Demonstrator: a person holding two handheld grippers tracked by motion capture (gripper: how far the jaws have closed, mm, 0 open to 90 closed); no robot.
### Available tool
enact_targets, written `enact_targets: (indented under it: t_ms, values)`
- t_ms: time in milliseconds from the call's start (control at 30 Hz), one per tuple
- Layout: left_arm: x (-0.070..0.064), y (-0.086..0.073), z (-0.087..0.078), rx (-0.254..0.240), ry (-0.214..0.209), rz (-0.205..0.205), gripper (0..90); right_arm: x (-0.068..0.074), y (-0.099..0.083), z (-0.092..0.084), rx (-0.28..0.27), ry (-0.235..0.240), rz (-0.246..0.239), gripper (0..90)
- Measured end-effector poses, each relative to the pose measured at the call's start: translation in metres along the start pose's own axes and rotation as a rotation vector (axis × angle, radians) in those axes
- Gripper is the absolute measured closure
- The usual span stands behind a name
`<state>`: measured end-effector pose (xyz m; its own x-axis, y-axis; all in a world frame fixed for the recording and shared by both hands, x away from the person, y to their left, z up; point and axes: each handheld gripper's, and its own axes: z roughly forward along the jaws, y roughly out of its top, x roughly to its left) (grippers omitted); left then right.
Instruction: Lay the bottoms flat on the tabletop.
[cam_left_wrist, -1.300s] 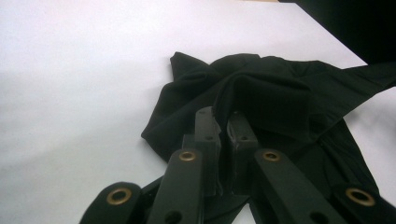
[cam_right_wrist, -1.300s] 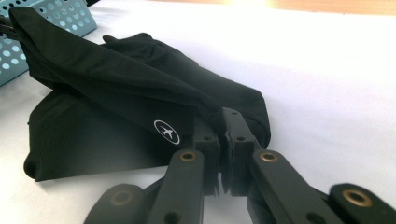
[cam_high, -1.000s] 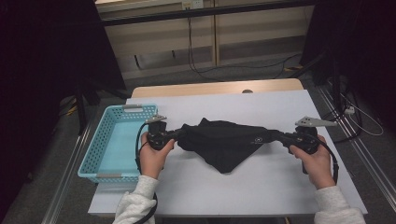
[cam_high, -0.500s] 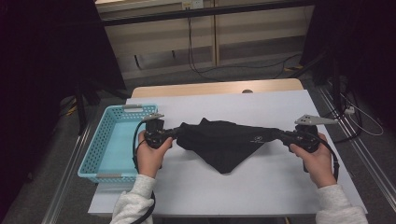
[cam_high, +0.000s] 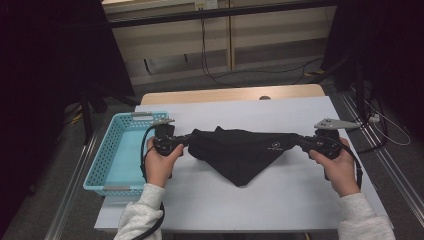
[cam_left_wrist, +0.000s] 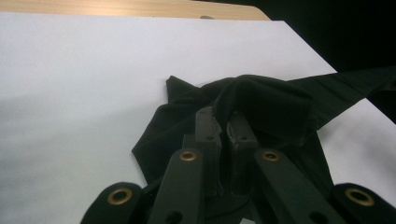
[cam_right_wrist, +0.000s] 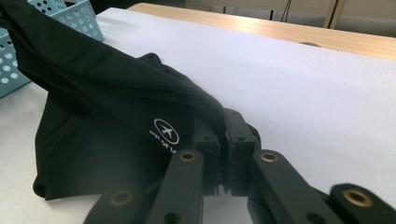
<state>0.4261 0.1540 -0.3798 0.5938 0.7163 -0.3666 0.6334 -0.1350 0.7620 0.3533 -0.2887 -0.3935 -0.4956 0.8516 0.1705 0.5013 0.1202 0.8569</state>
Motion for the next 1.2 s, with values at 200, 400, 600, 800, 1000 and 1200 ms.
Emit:
enact_targets:
  t_ms: [200, 400, 600, 800, 1000, 1200]
  values:
    - [0.001, 0.001, 0.003, 0.017, -0.003, -0.002, 85.8, -0.002, -0.001, 0.001, 0.005, 0.004, -0.001, 86.2]
    - [0.001, 0.003, 0.006, 0.022, -0.001, -0.004, 85.8, -0.003, -0.002, 0.002, 0.012, 0.006, 0.000, 86.2]
    - [-0.001, 0.009, 0.004, 0.024, -0.003, 0.004, 85.8, -0.005, 0.003, 0.000, 0.003, 0.005, 0.003, 86.2]
    - [-0.001, 0.012, 0.003, 0.027, -0.006, 0.007, 85.8, -0.004, 0.005, -0.001, 0.001, 0.006, -0.002, 86.3]
    - [-0.002, 0.016, 0.000, 0.027, 0.012, 0.012, 85.8, -0.003, 0.004, -0.003, 0.001, 0.009, -0.005, 86.2]
    - [-0.002, 0.016, 0.000, 0.032, 0.001, 0.000, 85.8, -0.001, 0.008, -0.004, 0.003, 0.009, -0.013, 86.3]
